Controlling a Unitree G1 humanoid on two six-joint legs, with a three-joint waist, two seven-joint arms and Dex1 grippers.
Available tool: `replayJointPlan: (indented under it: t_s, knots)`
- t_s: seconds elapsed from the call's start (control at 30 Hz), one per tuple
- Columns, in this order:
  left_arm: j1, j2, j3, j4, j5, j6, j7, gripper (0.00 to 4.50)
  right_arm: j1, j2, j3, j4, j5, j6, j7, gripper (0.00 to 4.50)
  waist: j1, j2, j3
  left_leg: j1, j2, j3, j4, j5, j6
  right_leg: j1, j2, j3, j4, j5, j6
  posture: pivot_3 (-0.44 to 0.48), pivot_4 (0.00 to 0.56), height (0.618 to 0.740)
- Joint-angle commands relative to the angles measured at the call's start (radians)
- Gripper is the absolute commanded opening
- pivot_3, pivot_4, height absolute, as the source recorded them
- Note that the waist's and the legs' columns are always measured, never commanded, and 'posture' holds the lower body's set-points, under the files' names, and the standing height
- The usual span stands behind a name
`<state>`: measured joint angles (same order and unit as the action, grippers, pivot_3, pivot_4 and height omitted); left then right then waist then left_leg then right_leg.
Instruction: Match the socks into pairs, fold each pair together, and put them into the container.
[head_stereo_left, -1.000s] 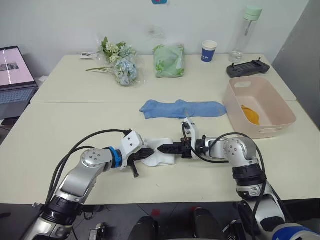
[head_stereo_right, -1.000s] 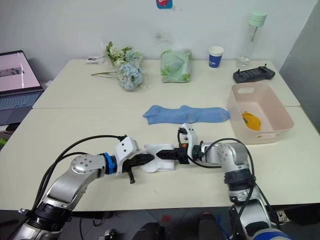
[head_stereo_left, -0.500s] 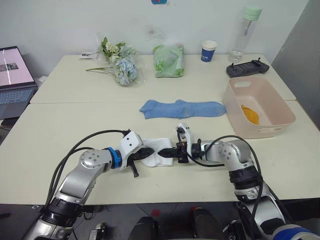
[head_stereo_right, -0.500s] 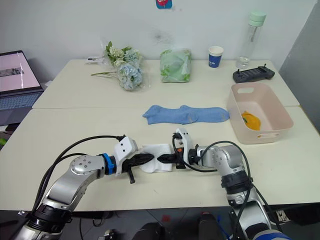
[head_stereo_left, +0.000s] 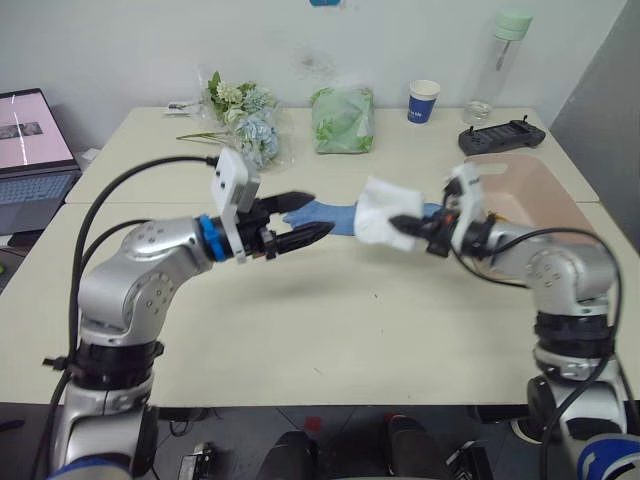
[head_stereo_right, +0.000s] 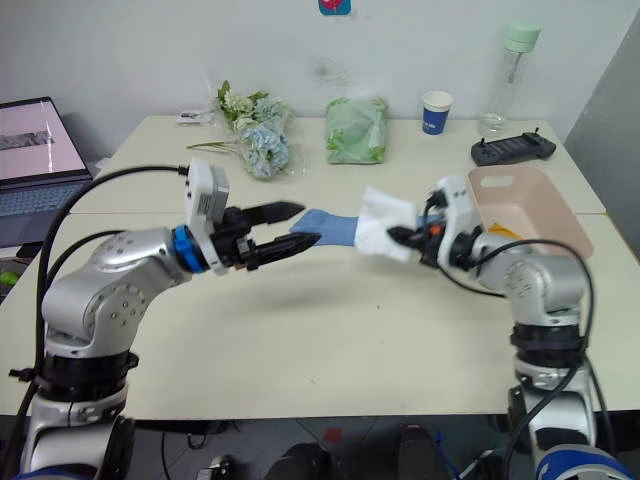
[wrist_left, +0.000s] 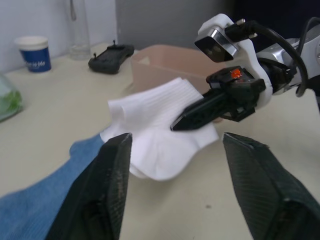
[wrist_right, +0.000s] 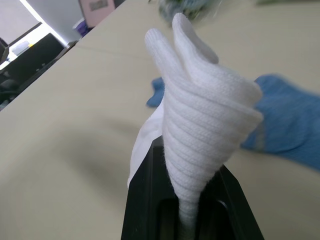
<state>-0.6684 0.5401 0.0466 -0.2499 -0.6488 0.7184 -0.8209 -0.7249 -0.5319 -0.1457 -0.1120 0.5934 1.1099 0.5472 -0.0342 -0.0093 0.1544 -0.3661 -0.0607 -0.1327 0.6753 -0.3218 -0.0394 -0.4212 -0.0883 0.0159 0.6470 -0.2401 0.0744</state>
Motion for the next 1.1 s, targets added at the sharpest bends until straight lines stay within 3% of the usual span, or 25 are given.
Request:
replayJointPlan:
  t_s: [0.03,0.13,0.27,0.4,0.5,0.8,0.97,1.1]
  knots:
    - [-0.128,-0.066,-0.059,0.017,0.035,-0.032,0.04,4.49,-0.106,-0.204,-0.012,0.015,-0.139,-0.176,0.037,0.0,0.005,0.0,0.001,-0.001,-0.001,0.001,0.0,0.0,0.0,0.0,0.0,0.0,-0.001,0.0,0.0,0.0,0.15,0.74]
    - [-0.197,-0.126,-0.094,0.064,0.086,-0.073,0.069,4.49,-0.126,-0.363,0.076,0.107,-0.289,-0.361,0.09,0.0,0.008,-0.001,0.001,-0.001,-0.001,0.004,-0.001,0.0,0.0,0.001,0.0,-0.001,-0.004,0.0,0.001,0.0,0.15,0.74]
    - [-0.291,-0.224,-0.115,0.151,0.093,-0.096,0.076,4.49,-0.145,-0.536,0.268,0.35,-0.617,-0.799,0.13,0.0,-0.003,-0.003,0.002,-0.001,0.001,0.01,-0.001,0.0,0.0,0.0,-0.001,0.001,-0.002,0.0,0.002,0.0,0.15,0.74]
    - [-0.32,-0.255,-0.128,0.19,0.119,-0.104,0.09,4.49,-0.187,-0.549,0.339,0.512,-0.74,-1.005,0.156,0.0,-0.02,-0.002,0.002,0.001,0.002,0.013,-0.001,0.0,0.0,0.0,-0.001,0.004,0.0,0.0,0.002,0.0,0.15,0.74]
    - [-0.294,-0.274,-0.168,0.173,0.136,-0.112,0.074,4.49,-0.218,-0.521,0.473,0.672,-0.885,-1.173,0.219,0.0,-0.024,-0.002,0.003,0.002,0.002,0.013,-0.001,0.0,0.0,-0.001,0.0,0.004,0.0,0.0,0.002,0.0,0.15,0.74]
    - [-0.241,-0.296,-0.183,0.128,0.143,-0.107,0.08,4.49,-0.366,-0.411,0.596,1.034,-1.073,-1.397,0.246,0.0,-0.015,-0.001,0.005,0.001,0.001,0.012,0.0,0.0,0.0,-0.001,-0.001,0.004,-0.002,0.0,0.002,0.0,0.15,0.74]
    - [-0.23,-0.273,-0.174,0.133,0.152,-0.112,0.071,4.5,-0.415,-0.407,0.574,1.089,-1.05,-1.434,0.405,1.5,-0.011,-0.001,0.005,0.001,0.001,0.011,0.0,0.0,0.0,0.0,-0.001,0.004,-0.002,0.0,0.002,0.0,0.15,0.74]
    - [-0.228,-0.256,-0.17,0.147,0.158,-0.121,0.059,4.5,-0.478,-0.419,0.544,1.094,-1.008,-1.426,0.575,3.0,-0.017,0.0,0.005,0.001,0.001,0.012,0.0,0.0,0.0,-0.001,-0.001,0.004,-0.002,0.0,0.002,0.0,0.15,0.74]
